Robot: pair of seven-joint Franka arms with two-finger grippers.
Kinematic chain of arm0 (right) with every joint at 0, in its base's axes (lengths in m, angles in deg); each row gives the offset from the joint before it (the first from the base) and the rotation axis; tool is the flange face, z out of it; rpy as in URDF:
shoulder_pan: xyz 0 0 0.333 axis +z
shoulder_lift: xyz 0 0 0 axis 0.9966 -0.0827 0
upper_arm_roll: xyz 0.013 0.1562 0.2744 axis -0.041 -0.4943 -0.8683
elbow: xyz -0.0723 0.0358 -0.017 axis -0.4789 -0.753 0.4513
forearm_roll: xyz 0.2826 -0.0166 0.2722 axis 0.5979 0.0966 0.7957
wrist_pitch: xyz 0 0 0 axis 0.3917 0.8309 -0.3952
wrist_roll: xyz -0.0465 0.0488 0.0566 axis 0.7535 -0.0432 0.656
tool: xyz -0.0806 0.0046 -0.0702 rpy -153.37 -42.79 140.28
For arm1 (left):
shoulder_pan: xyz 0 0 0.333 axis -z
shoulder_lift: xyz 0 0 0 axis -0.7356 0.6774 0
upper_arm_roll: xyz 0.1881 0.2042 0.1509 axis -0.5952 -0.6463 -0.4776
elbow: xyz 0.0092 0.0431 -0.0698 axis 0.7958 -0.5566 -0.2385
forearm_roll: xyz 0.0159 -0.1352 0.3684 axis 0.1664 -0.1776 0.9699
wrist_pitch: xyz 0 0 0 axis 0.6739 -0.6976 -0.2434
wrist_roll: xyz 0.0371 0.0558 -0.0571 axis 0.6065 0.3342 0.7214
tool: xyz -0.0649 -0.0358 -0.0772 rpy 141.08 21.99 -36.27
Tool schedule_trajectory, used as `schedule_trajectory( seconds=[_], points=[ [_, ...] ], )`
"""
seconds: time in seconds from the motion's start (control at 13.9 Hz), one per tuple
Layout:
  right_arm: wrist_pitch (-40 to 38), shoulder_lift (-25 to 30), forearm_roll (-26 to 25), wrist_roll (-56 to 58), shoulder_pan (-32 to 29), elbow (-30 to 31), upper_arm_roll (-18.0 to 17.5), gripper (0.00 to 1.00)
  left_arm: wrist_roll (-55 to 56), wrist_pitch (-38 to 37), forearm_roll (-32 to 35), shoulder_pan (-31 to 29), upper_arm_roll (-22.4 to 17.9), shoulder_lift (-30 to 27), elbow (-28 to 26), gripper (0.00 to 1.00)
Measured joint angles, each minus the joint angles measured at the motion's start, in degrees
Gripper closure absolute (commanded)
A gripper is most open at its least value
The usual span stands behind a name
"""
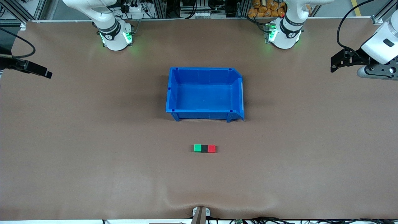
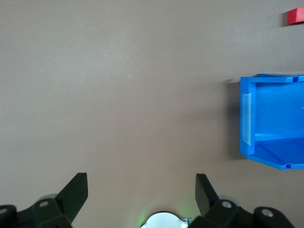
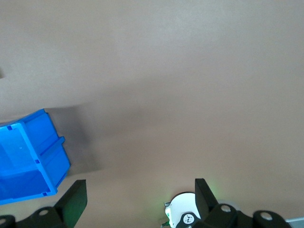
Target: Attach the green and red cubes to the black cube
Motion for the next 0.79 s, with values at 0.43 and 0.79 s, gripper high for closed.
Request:
schedule_trajectory(
  seconds=[0.43, 0.79],
  points=[
    [8.89, 8.38, -2.31, 0.78, -2.71, 12.23, -5.10, 0.00, 0.05, -1.22, -0.19, -0.45, -0.25, 0.00, 1.66, 0.00],
    [10.37, 9.11, -2.56, 6.16, -3.06, 12.29, -5.02, 0.00, 0.05, -1.70, -0.35, -0.77, -0.30, 0.29, 1.69, 0.00]
  ],
)
